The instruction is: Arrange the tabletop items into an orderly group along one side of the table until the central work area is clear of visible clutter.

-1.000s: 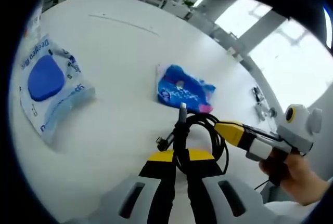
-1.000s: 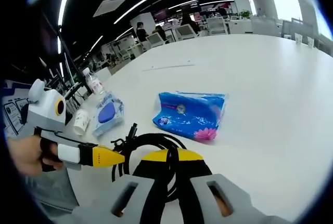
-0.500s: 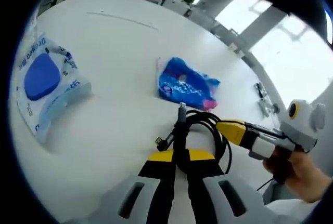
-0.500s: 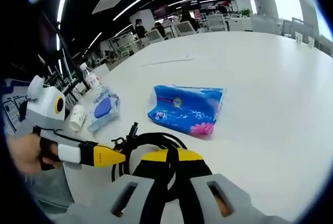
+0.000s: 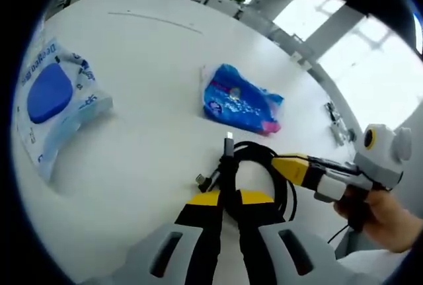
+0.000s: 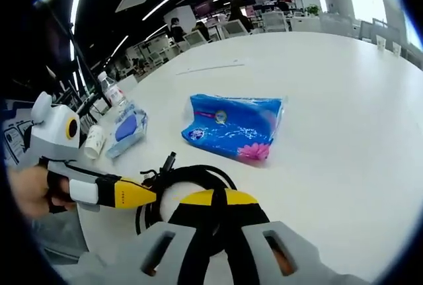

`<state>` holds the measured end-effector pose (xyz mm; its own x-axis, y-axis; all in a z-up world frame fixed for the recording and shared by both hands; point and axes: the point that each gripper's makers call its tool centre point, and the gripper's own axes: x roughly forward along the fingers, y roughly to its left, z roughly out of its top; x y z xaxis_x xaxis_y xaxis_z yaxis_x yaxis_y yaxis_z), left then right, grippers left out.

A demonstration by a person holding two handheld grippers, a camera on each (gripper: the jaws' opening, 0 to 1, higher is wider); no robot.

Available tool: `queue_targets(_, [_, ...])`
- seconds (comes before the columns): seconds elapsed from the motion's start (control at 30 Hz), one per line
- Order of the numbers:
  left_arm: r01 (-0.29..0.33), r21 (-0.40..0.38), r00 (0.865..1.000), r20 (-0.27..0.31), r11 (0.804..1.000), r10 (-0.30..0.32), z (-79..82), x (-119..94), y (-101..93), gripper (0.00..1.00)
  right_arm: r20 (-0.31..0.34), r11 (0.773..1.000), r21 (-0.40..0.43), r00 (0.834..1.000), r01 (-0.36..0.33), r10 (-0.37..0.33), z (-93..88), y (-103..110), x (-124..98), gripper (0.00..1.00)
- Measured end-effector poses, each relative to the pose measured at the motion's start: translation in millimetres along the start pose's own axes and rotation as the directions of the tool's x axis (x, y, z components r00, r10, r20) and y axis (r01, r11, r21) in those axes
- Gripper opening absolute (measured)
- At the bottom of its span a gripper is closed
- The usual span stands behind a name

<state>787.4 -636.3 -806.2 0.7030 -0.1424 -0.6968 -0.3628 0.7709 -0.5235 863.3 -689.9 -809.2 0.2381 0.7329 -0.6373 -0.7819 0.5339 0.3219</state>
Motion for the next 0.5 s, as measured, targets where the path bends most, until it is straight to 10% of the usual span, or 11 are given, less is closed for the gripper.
queue_targets(0.5, [0.024,-0.011,1.0,0.019,1.0,-0.023,1.5,3.0,2.8,0.04,-0.004,1.0,-0.031,1.0,0.002,-0.002,0.0,-0.3,2.5,0.0])
